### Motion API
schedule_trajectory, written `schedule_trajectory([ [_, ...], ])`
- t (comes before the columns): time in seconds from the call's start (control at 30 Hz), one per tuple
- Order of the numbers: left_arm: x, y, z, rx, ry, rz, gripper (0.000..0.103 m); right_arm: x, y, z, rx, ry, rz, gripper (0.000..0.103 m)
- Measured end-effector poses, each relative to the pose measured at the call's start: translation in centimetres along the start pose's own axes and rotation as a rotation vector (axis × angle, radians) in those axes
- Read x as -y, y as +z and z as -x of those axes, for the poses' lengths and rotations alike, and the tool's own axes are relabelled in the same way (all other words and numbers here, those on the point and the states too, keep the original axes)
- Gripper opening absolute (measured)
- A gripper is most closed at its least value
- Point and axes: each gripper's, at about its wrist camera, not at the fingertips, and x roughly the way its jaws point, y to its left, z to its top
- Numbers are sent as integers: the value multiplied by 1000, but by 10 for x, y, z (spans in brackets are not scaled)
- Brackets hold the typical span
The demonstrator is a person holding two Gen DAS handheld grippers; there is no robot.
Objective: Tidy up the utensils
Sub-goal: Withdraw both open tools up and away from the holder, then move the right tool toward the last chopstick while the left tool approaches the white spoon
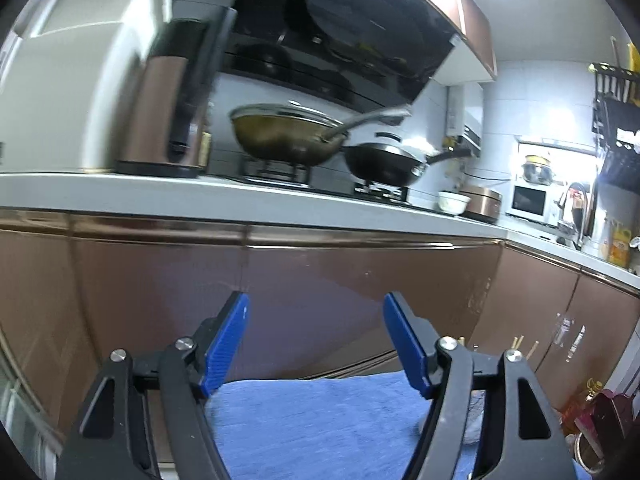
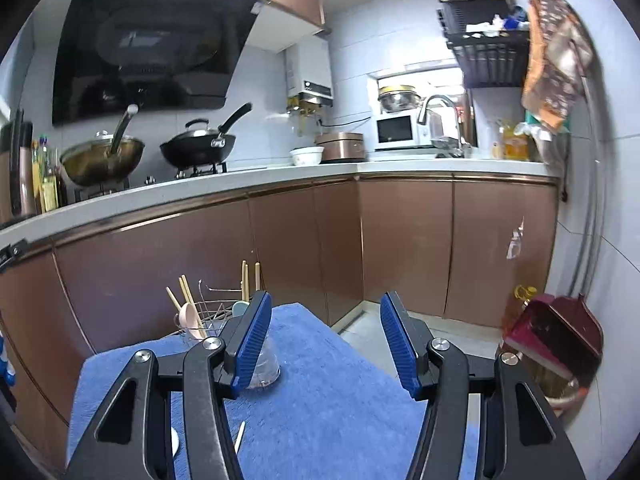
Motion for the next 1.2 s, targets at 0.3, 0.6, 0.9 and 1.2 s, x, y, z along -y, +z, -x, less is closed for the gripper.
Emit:
schedule_trajectory([
  [0.3,-42,-3,61,-26,26,-55,68,5,12,76,41,22,-7,56],
  [0.6,-70,-31,109,-107,-67,-53,68,-9,4,123,32,74,36,56],
  [0.9,-75,-45,154,-140,-147,-111,68,-23,-11,154,11,134,50,56],
  [1.2,-67,-64,137,-286,-251,-86,68,-22,-13,151,-10,170,40,57],
])
